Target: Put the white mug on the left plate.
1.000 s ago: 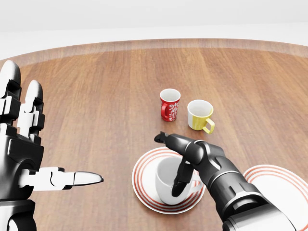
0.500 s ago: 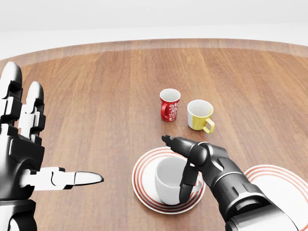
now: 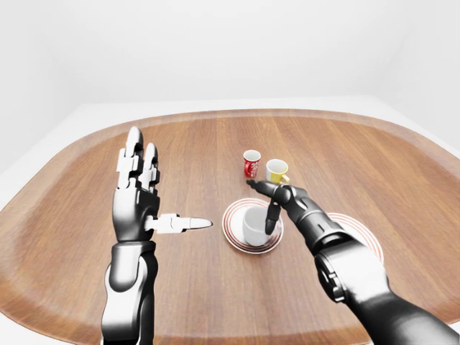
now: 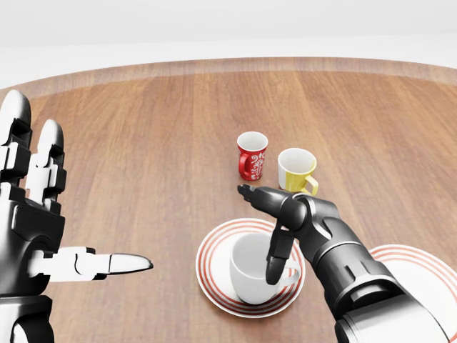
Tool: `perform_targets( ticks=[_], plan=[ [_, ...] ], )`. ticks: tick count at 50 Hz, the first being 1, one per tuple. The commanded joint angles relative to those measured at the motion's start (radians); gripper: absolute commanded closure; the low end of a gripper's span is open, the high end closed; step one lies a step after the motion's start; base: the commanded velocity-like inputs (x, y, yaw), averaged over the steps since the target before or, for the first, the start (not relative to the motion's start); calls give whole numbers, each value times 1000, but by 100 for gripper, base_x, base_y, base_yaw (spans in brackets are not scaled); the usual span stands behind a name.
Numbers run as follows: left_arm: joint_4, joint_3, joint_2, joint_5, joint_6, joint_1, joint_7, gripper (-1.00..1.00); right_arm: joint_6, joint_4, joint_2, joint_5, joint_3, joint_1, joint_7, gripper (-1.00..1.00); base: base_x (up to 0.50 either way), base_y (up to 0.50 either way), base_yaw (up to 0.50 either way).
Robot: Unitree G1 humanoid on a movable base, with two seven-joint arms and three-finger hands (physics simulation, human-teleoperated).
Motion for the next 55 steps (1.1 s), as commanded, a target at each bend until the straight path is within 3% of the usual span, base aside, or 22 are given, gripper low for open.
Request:
perform_targets(
  ticks=[1,5,7,11,15,16,17,19,24,25,26,30,37,43,55],
  plan=[
    [-1,1,1,0,0,-1,1,-100,3,-38,-1,23,-6,-12,28,-100,0,0,0],
    [-5,3,1,-1,0,-3,1,-100,1,-15,-1,57,-22,-8,10,-100,0,0,0],
    [0,4,1,-1,0,-3,1,-100,18,-14,0,128,-59,-26,17,-100,0,0,0],
    [-5,1,0,-1,0,-2,1,-100,39,-46,-10,283,-106,-54,68,-100,0,0,0],
    [-8,6,2,-3,0,-4,2,-100,61,-123,-47,344,-84,-38,172,-100,0,0,0],
    [-10,7,2,-3,0,-4,2,-100,68,-149,-51,352,-78,-23,198,-100,0,0,0],
    [-10,6,2,-1,0,-4,3,-100,96,-202,-55,385,-87,4,272,-100,0,0,0],
    [-2,4,1,0,0,-3,2,-100,127,-225,-61,421,-97,16,292,-100,0,0,0],
    [-19,4,3,0,0,-4,2,-100,99,-130,-83,506,-126,19,195,-100,0,0,0],
    [-19,5,3,0,0,-4,2,-100,128,-145,-83,548,-148,20,189,-100,0,0,0],
    [-9,2,1,3,0,-3,1,-100,130,-177,-83,594,-164,31,194,-100,0,0,0],
    [-11,-4,-1,6,0,3,0,-100,130,-253,-83,697,-162,78,171,-100,0,0,0],
    [-15,-2,0,7,0,2,0,-100,130,-438,-79,751,-147,214,152,-100,0,0,0],
    [-19,0,0,6,0,1,0,-100,130,-701,-55,899,-167,334,215,-100,0,0,0],
    [-25,2,1,2,0,-3,1,-100,130,-747,-55,1137,-199,367,187,-100,0,0,0]
  ],
)
